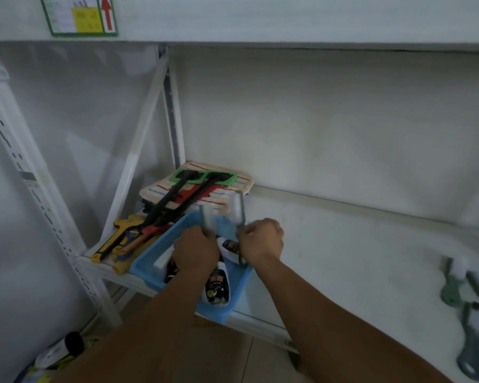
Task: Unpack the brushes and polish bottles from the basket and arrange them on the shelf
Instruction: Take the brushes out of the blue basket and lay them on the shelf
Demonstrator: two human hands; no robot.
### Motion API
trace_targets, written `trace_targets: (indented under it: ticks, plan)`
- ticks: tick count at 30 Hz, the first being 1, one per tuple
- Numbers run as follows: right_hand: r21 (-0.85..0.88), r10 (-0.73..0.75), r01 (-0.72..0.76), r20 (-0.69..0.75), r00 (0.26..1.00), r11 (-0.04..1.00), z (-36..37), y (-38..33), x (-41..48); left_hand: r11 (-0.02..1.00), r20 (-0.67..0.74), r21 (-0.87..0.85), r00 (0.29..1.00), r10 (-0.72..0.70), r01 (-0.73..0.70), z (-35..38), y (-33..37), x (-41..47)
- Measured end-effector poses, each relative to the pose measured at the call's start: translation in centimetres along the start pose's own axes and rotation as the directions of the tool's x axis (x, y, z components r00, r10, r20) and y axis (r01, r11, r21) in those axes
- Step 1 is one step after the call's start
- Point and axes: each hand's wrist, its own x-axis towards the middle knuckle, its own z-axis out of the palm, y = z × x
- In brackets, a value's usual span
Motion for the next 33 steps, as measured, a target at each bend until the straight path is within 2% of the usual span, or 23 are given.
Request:
trace_targets:
  ticks: [2, 4, 5, 7, 9, 11, 13, 16, 17, 19, 21, 23, 26, 28, 30, 33]
  plan:
    - [0.304, 0.024, 0.008, -0.102, 0.994, 0.953, -2.3, -0.2, 0.0, 0.978, -0.076, -0.207, 0.997, 0.015, -0.030, -0.8, 1.8, -0.7]
    - [0.528, 0.108, -0.048, -0.084, 0.991, 0.848, -5.5, 0.1, -0.3, 0.946, -0.146, -0.308, 0.988, 0.058, -0.101, -1.0, 4.1, -1.9]
    - [0.603, 0.140, -0.072, -0.065, 0.988, 0.794, -7.1, 0.9, -0.5, 0.933, -0.135, -0.338, 0.987, 0.084, -0.126, -0.7, 5.4, -2.6]
    - [0.661, 0.180, -0.110, -0.038, 0.983, 0.742, -10.6, 3.1, -1.2, 0.898, -0.032, -0.424, 0.993, 0.110, -0.113, 1.2, 8.2, -4.4]
    - [0.657, 0.233, -0.170, -0.009, 0.972, 0.734, -14.3, 6.4, -2.0, 0.844, 0.141, -0.535, 0.988, 0.064, 0.022, 3.8, 10.9, -7.1]
    - [0.659, 0.311, -0.239, 0.007, 0.950, 0.713, -18.3, 10.2, -2.8, 0.802, 0.352, -0.565, 0.936, 0.024, 0.192, 6.3, 13.8, -11.0]
    - [0.668, 0.408, -0.317, 0.023, 0.913, 0.673, -22.3, 14.1, -3.4, 0.810, 0.493, -0.517, 0.870, 0.017, 0.277, 9.1, 16.3, -15.1]
    - [0.666, 0.550, -0.390, -0.038, 0.834, 0.636, -28.9, 20.5, -3.8, 0.839, 0.636, -0.437, 0.771, 0.035, 0.323, 14.3, 18.7, -19.8]
    - [0.642, 0.571, -0.397, -0.078, 0.817, 0.656, -30.9, 22.5, -3.9, 0.859, 0.661, -0.401, 0.750, 0.029, 0.319, 15.9, 19.1, -20.7]
    - [0.537, 0.604, -0.431, -0.197, 0.772, 0.726, -36.8, 30.3, -2.8, 0.921, 0.652, -0.319, 0.757, 0.042, 0.223, 22.6, 21.6, -23.4]
    - [0.479, 0.634, -0.480, -0.233, 0.737, 0.735, -38.9, 33.9, -1.1, 0.968, 0.570, -0.224, 0.821, 0.033, 0.116, 25.0, 21.7, -22.3]
    - [0.433, 0.629, -0.501, -0.231, 0.742, 0.750, -40.4, 36.2, 0.6, 0.994, 0.462, -0.110, 0.886, 0.046, 0.005, 26.8, 21.8, -21.6]
    - [0.251, 0.596, -0.545, -0.230, 0.769, 0.800, -41.4, 36.4, 2.1, 0.985, 0.406, -0.161, 0.906, 0.121, -0.060, 26.9, 21.8, -21.8]
    - [0.179, 0.581, -0.553, -0.225, 0.782, 0.814, -41.7, 36.3, 2.8, 0.977, 0.433, -0.198, 0.888, 0.156, -0.076, 27.3, 22.5, -22.9]
    - [0.102, 0.547, -0.539, -0.244, 0.801, 0.836, -41.4, 35.9, 3.4, 0.968, 0.496, -0.217, 0.840, 0.220, -0.126, 27.5, 23.0, -23.4]
    - [-0.025, 0.446, -0.474, -0.298, 0.844, 0.880, -41.1, 35.0, 3.3, 0.954, 0.531, -0.243, 0.799, 0.281, -0.174, 27.4, 23.1, -23.5]
